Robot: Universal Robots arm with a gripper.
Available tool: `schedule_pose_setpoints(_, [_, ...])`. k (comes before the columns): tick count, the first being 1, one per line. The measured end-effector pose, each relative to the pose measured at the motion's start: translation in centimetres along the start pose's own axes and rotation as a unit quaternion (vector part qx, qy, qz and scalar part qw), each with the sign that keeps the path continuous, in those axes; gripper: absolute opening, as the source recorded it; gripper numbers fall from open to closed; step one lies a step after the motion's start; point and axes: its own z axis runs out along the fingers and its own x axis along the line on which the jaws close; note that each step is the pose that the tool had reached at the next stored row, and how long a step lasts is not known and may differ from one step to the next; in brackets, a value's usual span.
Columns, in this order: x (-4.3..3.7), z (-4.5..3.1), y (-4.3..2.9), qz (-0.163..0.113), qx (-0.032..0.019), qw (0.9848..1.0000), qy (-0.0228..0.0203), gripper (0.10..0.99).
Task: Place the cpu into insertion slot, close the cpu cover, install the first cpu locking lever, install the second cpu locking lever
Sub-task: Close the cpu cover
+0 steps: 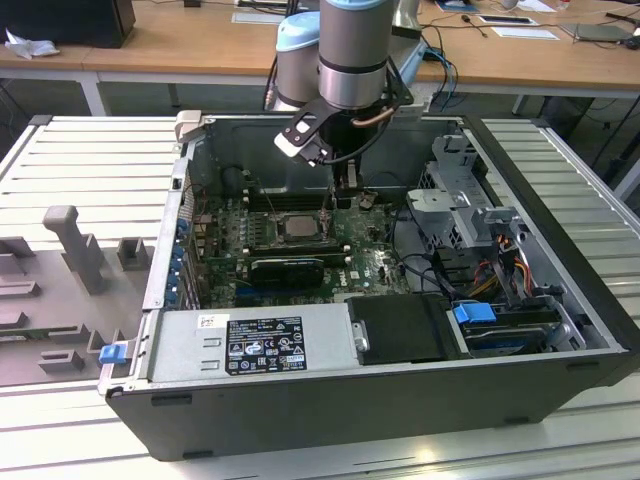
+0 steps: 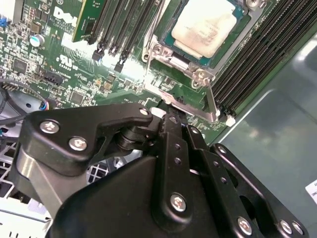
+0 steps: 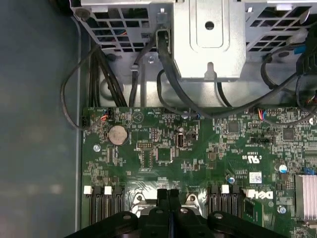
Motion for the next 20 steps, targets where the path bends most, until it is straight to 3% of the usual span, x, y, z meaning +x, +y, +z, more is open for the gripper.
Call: schedule_pose_setpoints(20, [-0.01, -0.06, -0.86, 0.000, 0.0000, 1.0000, 0.0007, 0.106])
